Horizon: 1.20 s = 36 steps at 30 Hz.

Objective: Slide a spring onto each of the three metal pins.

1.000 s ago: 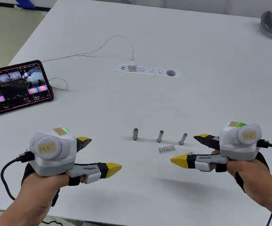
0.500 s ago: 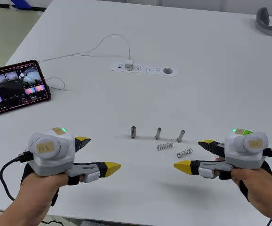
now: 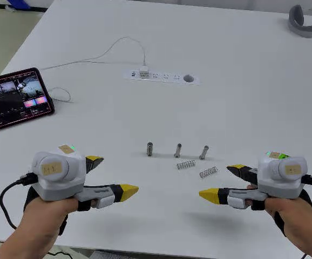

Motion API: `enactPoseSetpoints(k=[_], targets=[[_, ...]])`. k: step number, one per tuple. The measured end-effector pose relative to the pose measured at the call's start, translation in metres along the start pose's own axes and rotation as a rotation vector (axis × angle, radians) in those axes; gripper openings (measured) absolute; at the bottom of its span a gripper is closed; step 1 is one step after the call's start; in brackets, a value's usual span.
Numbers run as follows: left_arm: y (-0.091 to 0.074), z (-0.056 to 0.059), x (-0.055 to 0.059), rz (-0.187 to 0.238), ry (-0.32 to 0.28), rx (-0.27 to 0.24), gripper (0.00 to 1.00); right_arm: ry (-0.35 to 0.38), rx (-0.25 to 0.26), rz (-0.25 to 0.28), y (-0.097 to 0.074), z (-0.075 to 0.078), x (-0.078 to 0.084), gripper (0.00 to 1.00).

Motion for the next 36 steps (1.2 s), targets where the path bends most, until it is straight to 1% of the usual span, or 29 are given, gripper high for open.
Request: enactPoseSetpoints(k=[8, 16, 28, 36], targets=[[0.006, 0.004, 0.0, -0.013, 0.012, 0.015, 0.75, 0.015, 0.003, -0.001, -0.003, -0.001, 0.006, 0.8], [0.016, 0.01, -0.003, -0.031, 0.034, 0.039, 0.75, 0.014, 0.004, -0.007, -0.007, -0.004, 0.011, 0.81], [0.04, 0.022, -0.003, -0.068, 0.074, 0.093, 0.73, 0.025, 0.009, -0.009, -0.017, -0.006, 0.018, 0.81], [0.056, 0.031, -0.008, -0.091, 0.117, 0.129, 0.73, 0.021, 0.01, -0.012, -0.024, -0.01, 0.02, 0.81]])
Point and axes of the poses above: the centre of the closed fingertips' face, and the gripper's own axes: y roughly forward along the fingers, z roughly to its right, x roughly out of its underside, the point moved 8 cm from there along -y, roughly backward along the fingers, and after that the axes turned 4 degrees about -y, right-handed, at the moved point
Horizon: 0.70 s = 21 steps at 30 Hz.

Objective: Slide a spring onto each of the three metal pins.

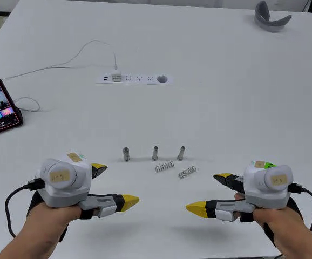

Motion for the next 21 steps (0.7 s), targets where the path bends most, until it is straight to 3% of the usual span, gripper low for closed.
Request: enactPoseSetpoints(k=[21], targets=[[0.038, 0.005, -0.01, -0.065, 0.104, 0.055, 0.69, -0.024, 0.004, -0.018, -0.009, -0.006, 0.002, 0.81]])
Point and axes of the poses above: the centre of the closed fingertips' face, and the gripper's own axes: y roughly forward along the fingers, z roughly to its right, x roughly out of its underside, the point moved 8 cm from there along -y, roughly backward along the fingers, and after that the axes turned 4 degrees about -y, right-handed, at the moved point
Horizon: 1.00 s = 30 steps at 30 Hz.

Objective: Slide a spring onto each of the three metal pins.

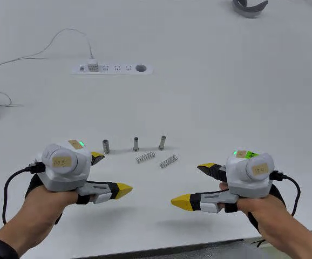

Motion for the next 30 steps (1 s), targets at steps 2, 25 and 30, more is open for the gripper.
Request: enactPoseSetpoints(k=[2, 25, 30], targets=[[0.005, 0.0, -0.001, -0.009, 0.012, 0.005, 0.69, -0.003, 0.0, -0.004, 0.0, 0.0, 0.0, 0.81], [0.065, -0.012, -0.004, -0.08, 0.095, 0.03, 0.52, -0.019, -0.005, -0.041, -0.003, 0.0, 0.007, 0.81], [0.076, -0.015, -0.005, -0.074, 0.084, 0.023, 0.47, -0.011, -0.007, -0.045, -0.003, -0.001, 0.01, 0.8]])
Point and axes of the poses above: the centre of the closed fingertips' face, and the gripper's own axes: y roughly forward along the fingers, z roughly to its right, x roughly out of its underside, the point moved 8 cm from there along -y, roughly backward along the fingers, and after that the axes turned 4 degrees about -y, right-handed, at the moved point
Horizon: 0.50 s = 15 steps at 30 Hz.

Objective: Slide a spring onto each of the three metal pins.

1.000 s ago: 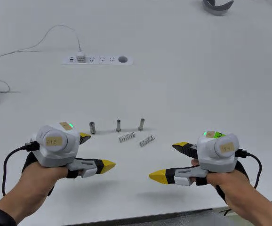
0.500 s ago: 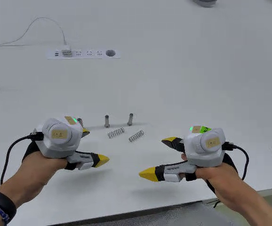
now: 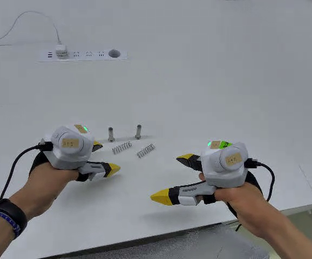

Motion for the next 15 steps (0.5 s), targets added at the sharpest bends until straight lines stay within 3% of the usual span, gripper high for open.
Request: enactPoseSetpoints(k=[9, 15], targets=[[0.015, -0.008, -0.002, 0.028, -0.053, -0.018, 0.37, 0.011, -0.008, -0.005, 0.004, -0.002, 0.002, 0.8], [0.024, -0.009, -0.002, 0.031, -0.058, -0.025, 0.31, 0.018, -0.014, -0.002, 0.005, -0.002, 0.002, 0.8]])
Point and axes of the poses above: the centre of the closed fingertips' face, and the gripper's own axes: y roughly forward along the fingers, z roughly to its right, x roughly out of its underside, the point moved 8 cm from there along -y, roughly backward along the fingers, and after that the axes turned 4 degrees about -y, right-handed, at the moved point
